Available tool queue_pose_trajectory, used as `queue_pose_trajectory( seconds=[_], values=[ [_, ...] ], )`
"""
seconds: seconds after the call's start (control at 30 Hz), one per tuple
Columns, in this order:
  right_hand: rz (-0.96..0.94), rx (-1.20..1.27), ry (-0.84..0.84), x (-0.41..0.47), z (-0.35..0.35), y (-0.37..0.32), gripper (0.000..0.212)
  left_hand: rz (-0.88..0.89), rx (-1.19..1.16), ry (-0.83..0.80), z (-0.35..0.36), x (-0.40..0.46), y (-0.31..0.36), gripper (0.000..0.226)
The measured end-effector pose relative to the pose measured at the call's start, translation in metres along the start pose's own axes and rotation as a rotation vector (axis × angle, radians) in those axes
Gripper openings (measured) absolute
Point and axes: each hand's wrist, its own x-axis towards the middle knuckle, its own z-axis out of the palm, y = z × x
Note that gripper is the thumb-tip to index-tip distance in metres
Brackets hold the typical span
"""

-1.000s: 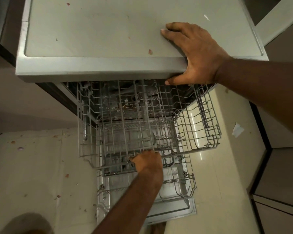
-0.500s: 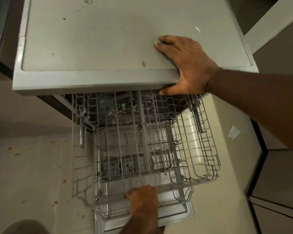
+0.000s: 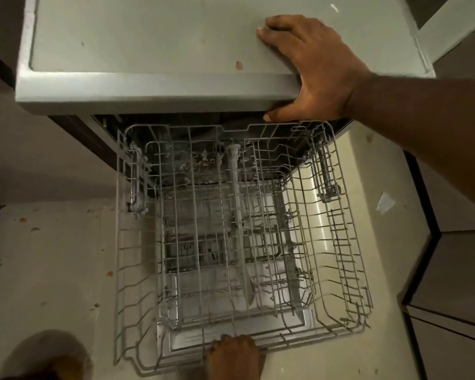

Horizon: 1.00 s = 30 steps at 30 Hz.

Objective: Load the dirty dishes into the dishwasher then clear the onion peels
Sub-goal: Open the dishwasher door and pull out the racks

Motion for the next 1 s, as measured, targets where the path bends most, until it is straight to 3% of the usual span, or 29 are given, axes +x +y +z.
queue_pose_trajectory(
  seconds=[0.03, 0.07, 0.1, 0.2, 0.23, 0.27, 0.33, 0.37, 0.4, 0.53, 0.67, 0.83, 1.0],
  values=[
    [-0.006, 0.003, 0.002, 0.000, 0.000, 0.000, 0.123, -0.135, -0.106, -0.383, -0.011, -0.004, 0.071, 0.033],
    [-0.009, 0.006, 0.003, 0.001, 0.000, 0.000, 0.123, -0.155, -0.127, -0.456, -0.001, 0.010, 0.122, 0.032],
    [-0.011, 0.009, 0.003, 0.001, 0.000, 0.000, 0.123, -0.214, -0.162, -0.731, -0.003, 0.019, 0.122, 0.033],
    [-0.017, 0.020, -0.008, 0.001, -0.001, 0.001, 0.123, -0.185, -0.279, -0.997, -0.018, -0.001, 0.143, 0.035],
    [-0.020, 0.015, -0.012, 0.001, -0.002, 0.002, 0.124, -0.190, -0.300, -0.952, -0.013, 0.001, 0.134, 0.037],
    [-0.031, 0.002, -0.014, 0.002, -0.003, 0.001, 0.124, -0.098, -0.207, -1.064, -0.021, -0.001, 0.133, 0.043],
    [-0.036, -0.028, -0.043, 0.001, -0.007, -0.003, 0.126, -0.070, -0.057, -0.812, -0.028, -0.008, 0.138, 0.055],
    [-0.032, -0.035, -0.073, 0.001, -0.010, -0.005, 0.127, -0.034, -0.029, -0.935, -0.036, -0.006, 0.135, 0.060],
    [-0.021, -0.037, -0.115, 0.002, -0.012, -0.007, 0.129, -0.012, -0.041, -0.955, -0.049, -0.003, 0.133, 0.064],
    [0.116, -0.035, -0.269, -0.002, -0.025, -0.023, 0.133, 0.050, 0.087, -0.890, -0.091, 0.002, 0.125, 0.074],
    [0.365, 0.048, -0.341, -0.033, -0.017, -0.081, 0.131, -0.002, 0.040, -0.755, -0.131, 0.007, 0.118, 0.068],
    [0.245, 0.257, -0.333, -0.160, 0.009, -0.164, 0.116, -0.090, -0.002, -0.666, -0.165, -0.003, 0.106, 0.064],
    [0.473, 0.371, -0.430, -0.322, 0.053, -0.229, 0.107, -0.095, 0.031, -0.572, -0.182, -0.039, 0.095, 0.074]
  ],
)
